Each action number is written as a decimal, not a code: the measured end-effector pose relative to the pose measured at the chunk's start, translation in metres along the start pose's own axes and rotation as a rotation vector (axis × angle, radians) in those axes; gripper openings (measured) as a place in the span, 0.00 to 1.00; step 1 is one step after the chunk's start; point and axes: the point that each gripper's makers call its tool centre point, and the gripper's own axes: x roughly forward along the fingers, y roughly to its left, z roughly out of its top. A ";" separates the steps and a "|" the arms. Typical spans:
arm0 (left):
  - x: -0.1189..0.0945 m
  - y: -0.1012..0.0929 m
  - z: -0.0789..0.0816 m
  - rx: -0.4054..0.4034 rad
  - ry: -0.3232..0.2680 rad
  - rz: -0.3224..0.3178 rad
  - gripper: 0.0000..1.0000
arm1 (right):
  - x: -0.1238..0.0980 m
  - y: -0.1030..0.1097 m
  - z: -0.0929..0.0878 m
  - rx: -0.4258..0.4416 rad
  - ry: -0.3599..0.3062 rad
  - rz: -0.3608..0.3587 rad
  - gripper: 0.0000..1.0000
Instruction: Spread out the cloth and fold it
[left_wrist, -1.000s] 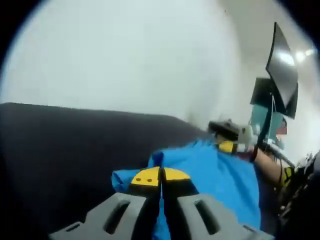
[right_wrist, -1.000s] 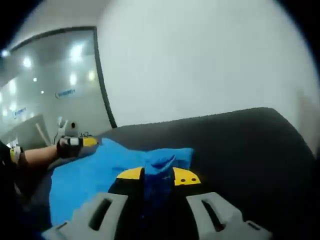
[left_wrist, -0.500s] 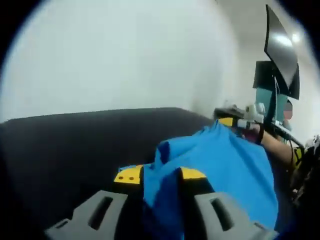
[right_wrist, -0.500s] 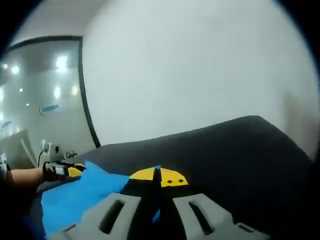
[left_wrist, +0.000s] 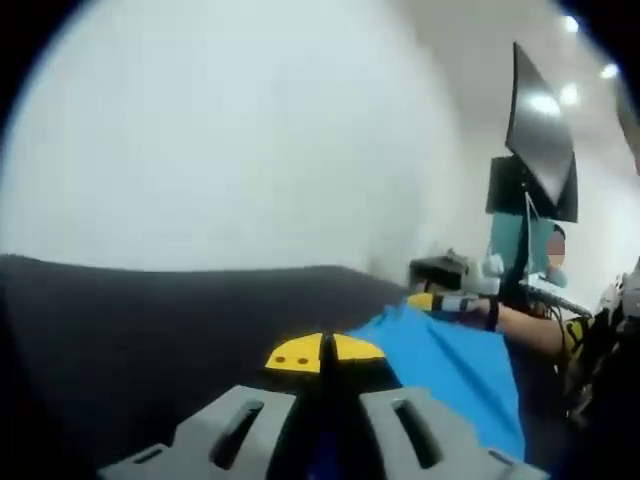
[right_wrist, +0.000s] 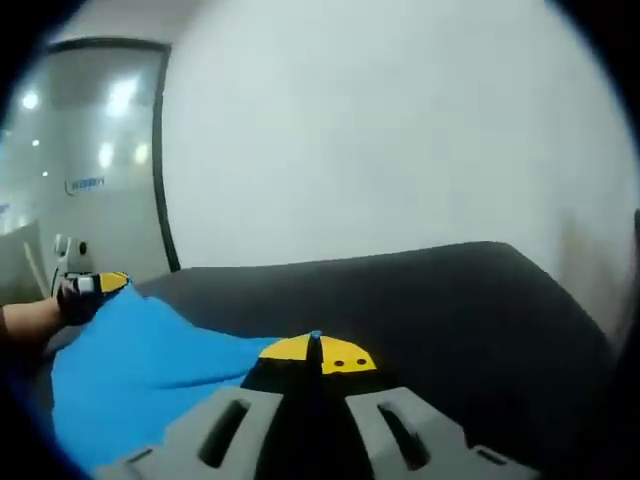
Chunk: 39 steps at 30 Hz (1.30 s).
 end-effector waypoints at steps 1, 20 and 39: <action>0.002 0.012 -0.002 -0.023 0.012 0.053 0.00 | 0.002 0.001 0.000 -0.009 -0.001 -0.004 0.00; 0.029 0.065 -0.083 0.169 0.212 0.275 0.03 | 0.009 -0.019 -0.031 -0.154 0.125 -0.132 0.10; -0.075 0.040 0.027 -0.220 -0.349 0.187 0.36 | -0.034 -0.014 0.052 0.179 -0.288 -0.004 0.11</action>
